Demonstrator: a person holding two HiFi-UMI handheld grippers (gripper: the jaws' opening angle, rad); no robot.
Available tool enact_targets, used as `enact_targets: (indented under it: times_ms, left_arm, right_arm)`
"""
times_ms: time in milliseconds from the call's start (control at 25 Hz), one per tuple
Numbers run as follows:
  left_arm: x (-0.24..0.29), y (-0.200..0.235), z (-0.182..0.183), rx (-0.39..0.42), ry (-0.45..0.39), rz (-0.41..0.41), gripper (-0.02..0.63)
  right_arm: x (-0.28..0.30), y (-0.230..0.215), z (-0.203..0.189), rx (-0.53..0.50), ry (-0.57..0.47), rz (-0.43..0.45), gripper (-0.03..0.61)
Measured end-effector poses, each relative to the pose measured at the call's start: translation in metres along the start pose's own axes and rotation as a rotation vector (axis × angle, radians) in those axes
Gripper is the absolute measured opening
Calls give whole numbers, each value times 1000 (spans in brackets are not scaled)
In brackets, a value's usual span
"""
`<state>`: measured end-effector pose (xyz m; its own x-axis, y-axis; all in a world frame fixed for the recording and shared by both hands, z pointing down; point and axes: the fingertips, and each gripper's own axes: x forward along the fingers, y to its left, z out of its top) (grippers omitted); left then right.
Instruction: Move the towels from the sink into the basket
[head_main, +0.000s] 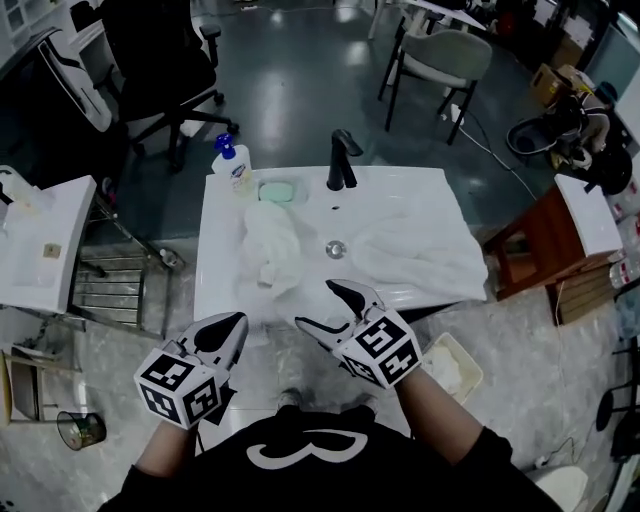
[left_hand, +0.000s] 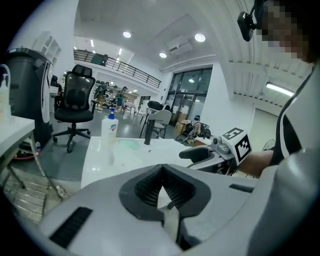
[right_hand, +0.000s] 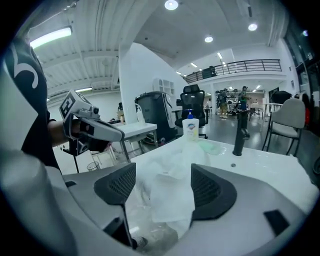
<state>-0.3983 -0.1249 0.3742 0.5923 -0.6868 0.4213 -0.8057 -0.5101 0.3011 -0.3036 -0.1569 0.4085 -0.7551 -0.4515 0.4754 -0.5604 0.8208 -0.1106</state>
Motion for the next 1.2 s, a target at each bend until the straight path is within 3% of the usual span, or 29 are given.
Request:
enact_targets:
  times_ms: [160, 320, 760, 1200]
  left_arm:
    - [-24, 32, -4, -11, -11, 23, 6]
    - [-41, 58, -6, -20, -23, 37, 6]
    - [-61, 100, -24, -56, -21, 64, 6]
    - [-65, 120, -24, -115, -81, 82, 6]
  right_arm:
    - [43, 18, -7, -24, 57, -3, 324]
    - [78, 25, -23, -15, 143, -59, 324]
    - [133, 31, -68, -46, 341, -126, 324]
    - [136, 34, -72, -113, 382, -97, 303]
